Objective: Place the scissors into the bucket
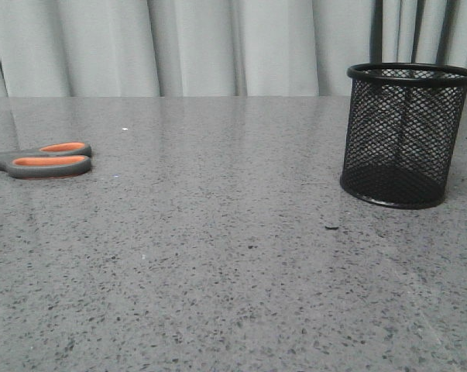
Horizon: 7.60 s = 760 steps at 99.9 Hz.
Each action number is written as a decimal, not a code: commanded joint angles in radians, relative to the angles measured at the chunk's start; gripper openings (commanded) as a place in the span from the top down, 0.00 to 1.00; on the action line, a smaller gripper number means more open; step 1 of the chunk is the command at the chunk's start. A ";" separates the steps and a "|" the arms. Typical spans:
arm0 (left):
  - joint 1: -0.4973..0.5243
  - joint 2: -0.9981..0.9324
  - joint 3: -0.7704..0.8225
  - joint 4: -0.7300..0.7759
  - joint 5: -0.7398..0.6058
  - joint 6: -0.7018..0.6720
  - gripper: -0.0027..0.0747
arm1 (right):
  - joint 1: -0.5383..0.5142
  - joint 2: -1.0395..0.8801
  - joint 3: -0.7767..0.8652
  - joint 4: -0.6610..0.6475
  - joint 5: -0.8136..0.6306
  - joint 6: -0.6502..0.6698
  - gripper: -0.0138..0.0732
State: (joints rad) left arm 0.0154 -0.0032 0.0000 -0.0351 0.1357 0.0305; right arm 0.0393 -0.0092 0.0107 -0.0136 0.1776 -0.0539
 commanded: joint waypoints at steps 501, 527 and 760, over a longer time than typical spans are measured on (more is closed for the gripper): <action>-0.018 1.480 -1.247 -0.435 0.939 1.374 0.47 | -0.006 0.666 -0.812 0.334 0.577 -0.066 0.40; -0.038 1.605 -1.339 -0.369 0.941 1.421 0.47 | -0.006 0.666 -0.812 0.333 0.598 -0.088 0.40; -0.524 1.241 -1.569 -0.360 1.009 1.179 0.98 | -0.006 0.840 -0.831 1.416 0.648 -0.696 0.40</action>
State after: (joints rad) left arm -0.4434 1.2664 -1.5352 -0.3938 1.2343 1.2787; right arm 0.0393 0.8037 -0.7740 1.2423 0.8226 -0.6743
